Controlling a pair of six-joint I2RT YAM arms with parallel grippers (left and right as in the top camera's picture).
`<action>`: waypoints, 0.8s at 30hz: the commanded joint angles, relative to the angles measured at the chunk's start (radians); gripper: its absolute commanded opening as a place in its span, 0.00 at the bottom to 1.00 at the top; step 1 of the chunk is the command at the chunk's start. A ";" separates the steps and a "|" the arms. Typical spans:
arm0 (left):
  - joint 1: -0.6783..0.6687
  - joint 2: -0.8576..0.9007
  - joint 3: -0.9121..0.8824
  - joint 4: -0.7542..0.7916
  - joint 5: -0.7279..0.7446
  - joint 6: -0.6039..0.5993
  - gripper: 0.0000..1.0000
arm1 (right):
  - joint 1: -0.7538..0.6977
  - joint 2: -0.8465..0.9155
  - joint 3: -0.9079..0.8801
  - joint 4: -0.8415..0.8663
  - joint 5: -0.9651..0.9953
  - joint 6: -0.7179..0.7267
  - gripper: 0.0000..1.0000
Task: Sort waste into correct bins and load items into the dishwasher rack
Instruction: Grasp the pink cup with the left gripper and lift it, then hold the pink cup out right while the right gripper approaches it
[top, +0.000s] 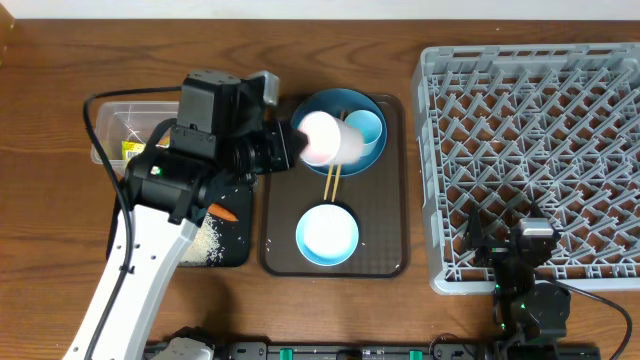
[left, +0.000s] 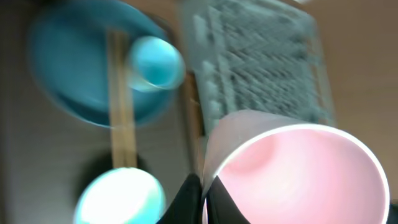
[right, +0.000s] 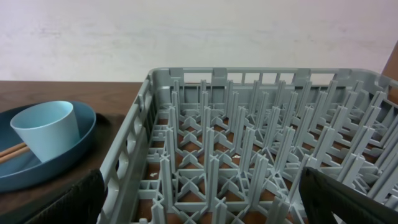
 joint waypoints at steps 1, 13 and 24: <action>0.002 0.000 0.016 -0.001 0.251 0.020 0.06 | 0.009 0.000 -0.003 0.004 -0.049 0.017 0.99; 0.067 0.057 0.016 0.065 0.566 0.006 0.06 | 0.010 0.000 0.041 0.102 -0.538 0.439 0.99; 0.134 0.064 0.016 0.069 0.691 0.007 0.06 | 0.010 0.187 0.596 -0.306 -0.683 0.486 0.99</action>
